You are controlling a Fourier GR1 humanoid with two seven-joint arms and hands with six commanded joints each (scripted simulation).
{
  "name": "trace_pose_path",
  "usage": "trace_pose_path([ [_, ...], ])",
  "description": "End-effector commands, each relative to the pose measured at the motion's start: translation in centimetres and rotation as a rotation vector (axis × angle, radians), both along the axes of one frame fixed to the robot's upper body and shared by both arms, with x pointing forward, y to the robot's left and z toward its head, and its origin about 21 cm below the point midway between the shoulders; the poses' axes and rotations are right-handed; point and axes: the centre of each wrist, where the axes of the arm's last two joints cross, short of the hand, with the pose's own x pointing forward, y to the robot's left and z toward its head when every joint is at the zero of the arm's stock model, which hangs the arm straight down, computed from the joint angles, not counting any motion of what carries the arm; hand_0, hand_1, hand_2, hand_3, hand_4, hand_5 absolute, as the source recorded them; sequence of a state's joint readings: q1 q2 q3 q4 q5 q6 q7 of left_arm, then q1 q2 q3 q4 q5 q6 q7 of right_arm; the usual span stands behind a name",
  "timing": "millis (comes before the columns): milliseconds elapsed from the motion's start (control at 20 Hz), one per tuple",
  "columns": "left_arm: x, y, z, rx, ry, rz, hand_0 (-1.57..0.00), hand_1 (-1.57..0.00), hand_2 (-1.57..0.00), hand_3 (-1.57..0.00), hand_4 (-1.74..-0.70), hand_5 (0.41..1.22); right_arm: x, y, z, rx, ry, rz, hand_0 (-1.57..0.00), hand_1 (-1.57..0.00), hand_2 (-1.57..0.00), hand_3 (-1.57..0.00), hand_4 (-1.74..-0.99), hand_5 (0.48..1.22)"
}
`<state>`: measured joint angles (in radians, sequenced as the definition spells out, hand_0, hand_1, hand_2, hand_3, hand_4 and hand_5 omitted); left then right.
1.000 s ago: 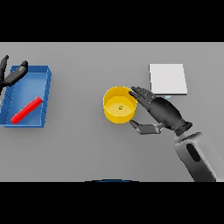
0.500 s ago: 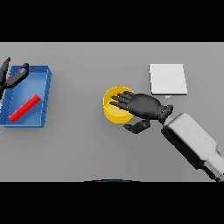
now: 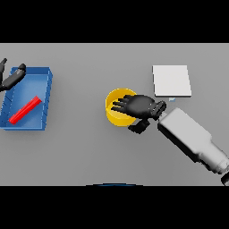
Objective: Pick up the red beaker and tilt it to pour out 1 green nut into yellow bowl. Pick up the yellow bowl and place it on the metallic measuring scale.
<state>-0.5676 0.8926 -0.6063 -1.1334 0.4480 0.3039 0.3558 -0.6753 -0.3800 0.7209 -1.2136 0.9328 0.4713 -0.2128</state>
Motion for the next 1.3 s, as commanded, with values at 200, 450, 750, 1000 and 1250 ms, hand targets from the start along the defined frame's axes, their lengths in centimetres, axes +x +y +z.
trace_pose_path([
  [200,-0.4,0.1,0.2,-0.014,-0.002,-0.013,0.00,0.00,0.00,0.00,-0.72,0.686,0.4,1.0,-0.6,-0.010,0.035,-0.023,0.00,0.00,0.00,0.00,-1.305,0.763],
  [450,-0.2,0.2,0.0,-0.011,-0.004,-0.009,0.00,0.00,0.00,0.00,-0.72,0.692,0.5,1.0,-0.8,-0.020,0.058,-0.040,-0.54,-0.47,-0.31,-0.26,-1.420,0.943],
  [750,-0.4,0.2,0.1,-0.009,-0.013,-0.014,0.00,0.00,0.00,0.00,-0.73,0.699,0.4,0.6,-0.9,-0.006,0.055,-0.002,-1.30,-1.28,-1.16,-0.94,-1.640,1.148],
  [1000,0.0,0.5,0.2,-0.001,0.001,-0.016,0.00,0.00,0.00,0.00,-0.72,0.696,0.1,0.5,-0.7,0.011,0.028,0.002,-1.48,-1.48,-1.29,-1.23,-1.708,1.197],
  [1250,-0.3,0.3,0.4,-0.004,0.002,-0.016,0.00,0.00,0.00,0.00,-0.72,0.696,0.8,-0.4,1.1,0.043,0.037,-0.032,-1.54,-1.54,-1.33,-1.34,-1.730,1.213],
])
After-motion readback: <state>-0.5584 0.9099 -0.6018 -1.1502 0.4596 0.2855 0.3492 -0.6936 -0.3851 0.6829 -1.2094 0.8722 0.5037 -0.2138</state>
